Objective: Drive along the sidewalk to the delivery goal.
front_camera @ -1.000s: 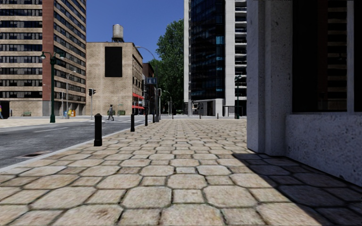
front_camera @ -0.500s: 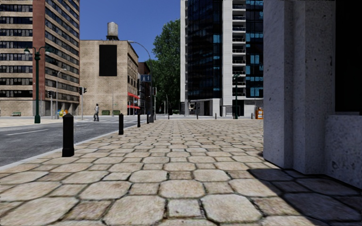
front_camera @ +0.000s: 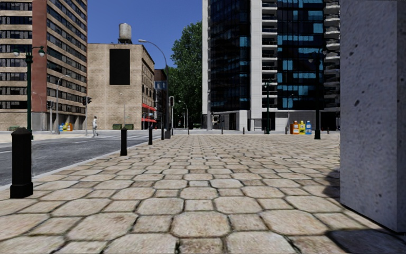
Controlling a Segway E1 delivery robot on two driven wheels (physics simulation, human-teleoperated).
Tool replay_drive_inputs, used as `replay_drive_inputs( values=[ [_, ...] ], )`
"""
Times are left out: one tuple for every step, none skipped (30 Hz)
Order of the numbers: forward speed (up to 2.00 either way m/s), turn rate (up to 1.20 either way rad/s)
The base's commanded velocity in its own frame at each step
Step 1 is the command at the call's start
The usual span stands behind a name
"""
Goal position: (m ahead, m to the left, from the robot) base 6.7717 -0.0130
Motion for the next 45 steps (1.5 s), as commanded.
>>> replay_drive_inputs(
  values=[
    [2.00, 0.00],
    [2.00, 0.00],
    [2.00, 0.00],
    [2.00, 0.00],
    [2.00, 0.00],
    [2.00, 0.00],
    [2.00, 0.00],
    [2.00, 0.00],
    [2.00, 0.00],
    [2.00, 0.00],
    [2.00, 0.00],
    [2.00, 0.00],
    [2.00, 0.00],
    [2.00, 0.00],
    [2.00, 0.00],
    [2.00, 0.00],
    [2.00, 0.00],
    [2.00, 0.00],
    [2.00, 0.00],
    [2.00, 0.00],
    [2.00, 0.00],
    [2.00, 0.00],
    [2.00, 0.00],
    [2.00, 0.00],
    [2.00, 0.00],
    [2.00, 0.00],
    [2.00, 0.00],
    [2.00, 0.00],
    [2.00, 0.00],
    [2.00, 0.00],
    [2.00, 0.00],
    [2.00, 0.00],
    [2.00, 0.00],
    [2.00, 0.00],
    [2.00, 0.00],
    [2.00, 0.00],
    [2.00, 0.00],
    [2.00, 0.00],
    [2.00, 0.00],
    [2.00, 0.00],
    [2.00, 0.00],
    [2.00, 0.00],
    [2.00, 0.00],
    [2.00, 0.00],
    [2.00, 0.00]
  ],
)
